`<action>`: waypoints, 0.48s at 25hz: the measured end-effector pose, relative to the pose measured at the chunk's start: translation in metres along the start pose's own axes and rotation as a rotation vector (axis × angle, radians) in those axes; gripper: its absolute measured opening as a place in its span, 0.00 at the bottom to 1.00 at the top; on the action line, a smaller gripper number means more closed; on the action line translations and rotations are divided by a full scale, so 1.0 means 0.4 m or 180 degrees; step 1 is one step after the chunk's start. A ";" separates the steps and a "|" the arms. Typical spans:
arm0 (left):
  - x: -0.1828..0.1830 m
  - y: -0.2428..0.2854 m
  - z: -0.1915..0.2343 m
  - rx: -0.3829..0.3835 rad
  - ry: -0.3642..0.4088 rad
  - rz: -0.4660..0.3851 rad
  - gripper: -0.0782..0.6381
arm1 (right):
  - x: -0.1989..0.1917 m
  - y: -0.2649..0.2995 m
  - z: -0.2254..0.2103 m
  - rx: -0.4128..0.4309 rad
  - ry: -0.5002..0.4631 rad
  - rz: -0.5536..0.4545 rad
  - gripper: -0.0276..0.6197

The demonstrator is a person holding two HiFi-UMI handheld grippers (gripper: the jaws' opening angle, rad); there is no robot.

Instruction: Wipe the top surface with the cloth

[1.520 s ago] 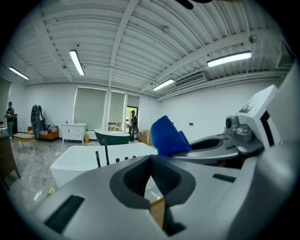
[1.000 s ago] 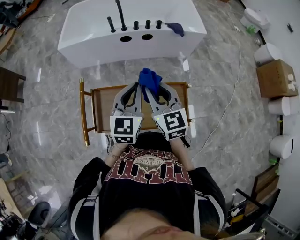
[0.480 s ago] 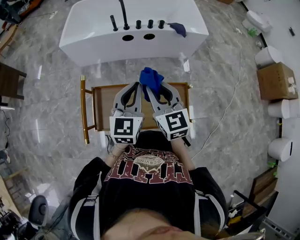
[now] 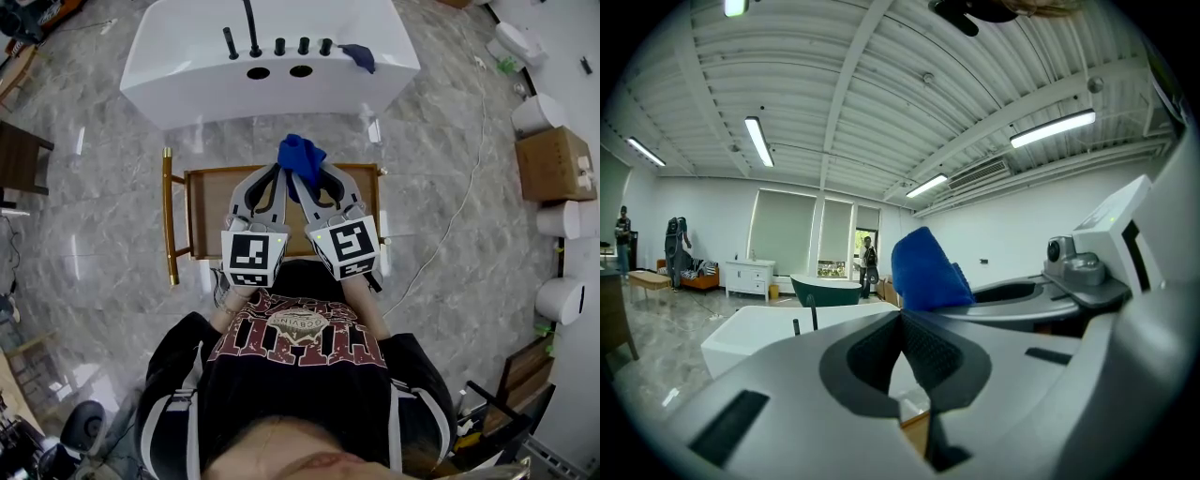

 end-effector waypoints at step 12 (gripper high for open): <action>-0.007 -0.007 0.011 0.0019 -0.0013 0.0038 0.18 | 0.000 0.010 0.012 0.0014 0.0014 0.0018 0.19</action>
Point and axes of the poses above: the fingertips, and each gripper's own axes: y forward along the fingers, z to its left, x out of its top, the point moved 9 cm from there along -y, backward along the fingers, and after that the axes turned 14 degrees about x, right-handed, at the moved point
